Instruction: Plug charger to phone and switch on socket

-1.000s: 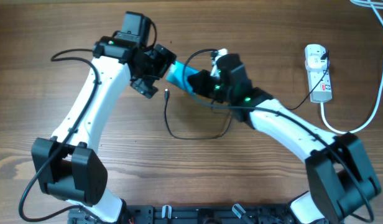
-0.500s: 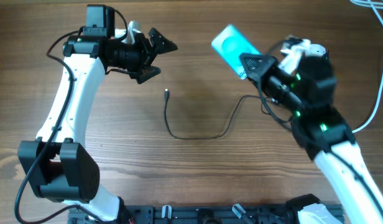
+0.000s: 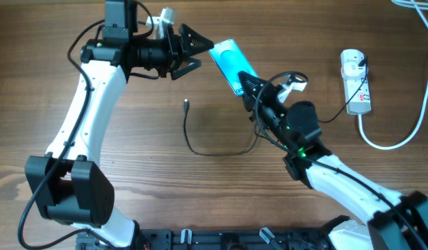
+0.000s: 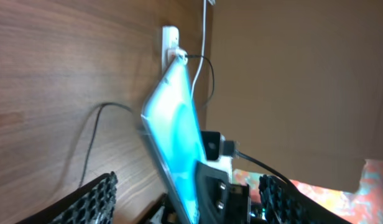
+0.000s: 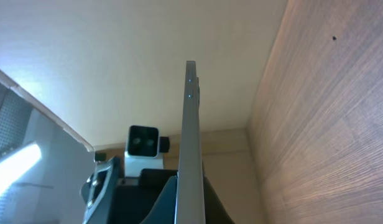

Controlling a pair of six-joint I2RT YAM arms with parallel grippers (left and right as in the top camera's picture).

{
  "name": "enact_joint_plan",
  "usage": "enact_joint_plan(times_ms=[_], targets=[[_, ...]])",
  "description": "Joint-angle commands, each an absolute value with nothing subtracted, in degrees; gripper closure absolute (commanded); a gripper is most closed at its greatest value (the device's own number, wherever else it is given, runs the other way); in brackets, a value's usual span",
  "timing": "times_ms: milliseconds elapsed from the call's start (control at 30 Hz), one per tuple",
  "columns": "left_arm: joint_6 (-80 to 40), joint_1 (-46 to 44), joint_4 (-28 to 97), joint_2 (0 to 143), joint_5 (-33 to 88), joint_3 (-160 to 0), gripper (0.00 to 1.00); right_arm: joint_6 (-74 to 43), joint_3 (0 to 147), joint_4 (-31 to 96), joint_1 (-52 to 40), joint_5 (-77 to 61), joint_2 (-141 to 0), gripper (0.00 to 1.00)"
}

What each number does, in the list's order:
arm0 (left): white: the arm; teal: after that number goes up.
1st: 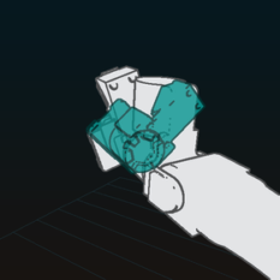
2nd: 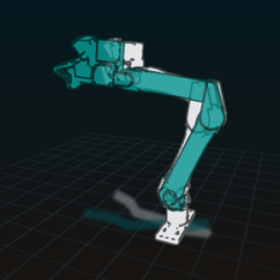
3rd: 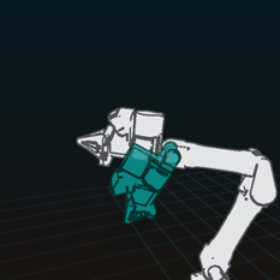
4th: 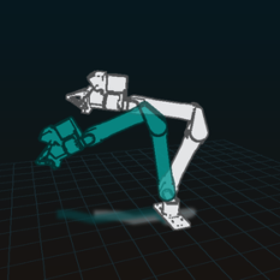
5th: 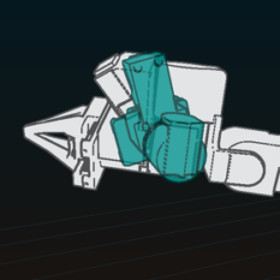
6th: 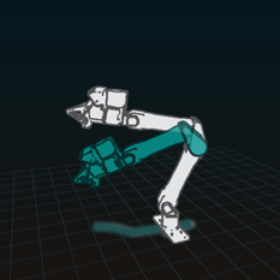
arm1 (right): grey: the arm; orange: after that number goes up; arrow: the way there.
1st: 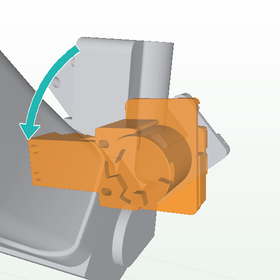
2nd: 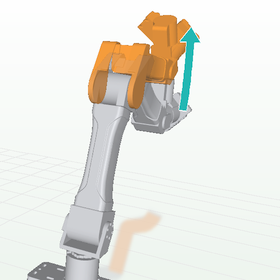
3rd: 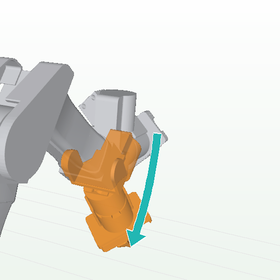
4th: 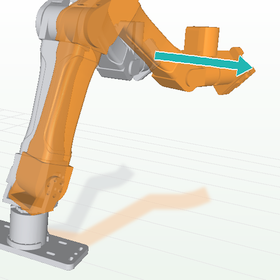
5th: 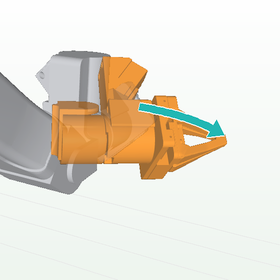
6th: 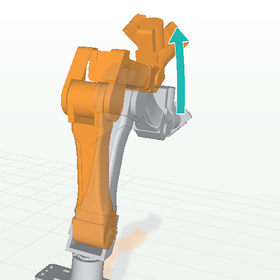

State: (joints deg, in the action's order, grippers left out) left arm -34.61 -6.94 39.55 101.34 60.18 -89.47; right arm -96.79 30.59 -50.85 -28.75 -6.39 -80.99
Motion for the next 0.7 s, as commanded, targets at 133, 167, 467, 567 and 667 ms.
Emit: enact_joint_plan(times_ms=[133, 167, 467, 567, 667], targets=[[-32.82, -8.01, 38.28, 100.29, 62.78, -89.89, 0.29, -99.00, 38.28, -49.60, -30.39, -5.58, -81.93, 0.96], [-33.08, -8.05, 38.24, 100.29, 62.76, -89.89, 0.29, -99.02, 39.20, -48.45, -30.44, -5.72, -81.97, 0.96], [-39.51, -10.02, 33.78, 100.29, 60.31, -89.89, 0.45, -103.61, 41.10, -42.96, -34.13, -3.11, -82.52, 0.96], [-39.99, -10.41, 33.80, 100.29, 60.20, -89.89, 0.51, -103.66, 41.10, -42.98, -34.28, -2.96, -82.74, 0.96], [-41.08, -10.74, 33.82, 100.29, 60.20, -89.89, 0.59, -103.72, 41.15, -43.00, -34.28, -2.96, -82.74, 0.96]])
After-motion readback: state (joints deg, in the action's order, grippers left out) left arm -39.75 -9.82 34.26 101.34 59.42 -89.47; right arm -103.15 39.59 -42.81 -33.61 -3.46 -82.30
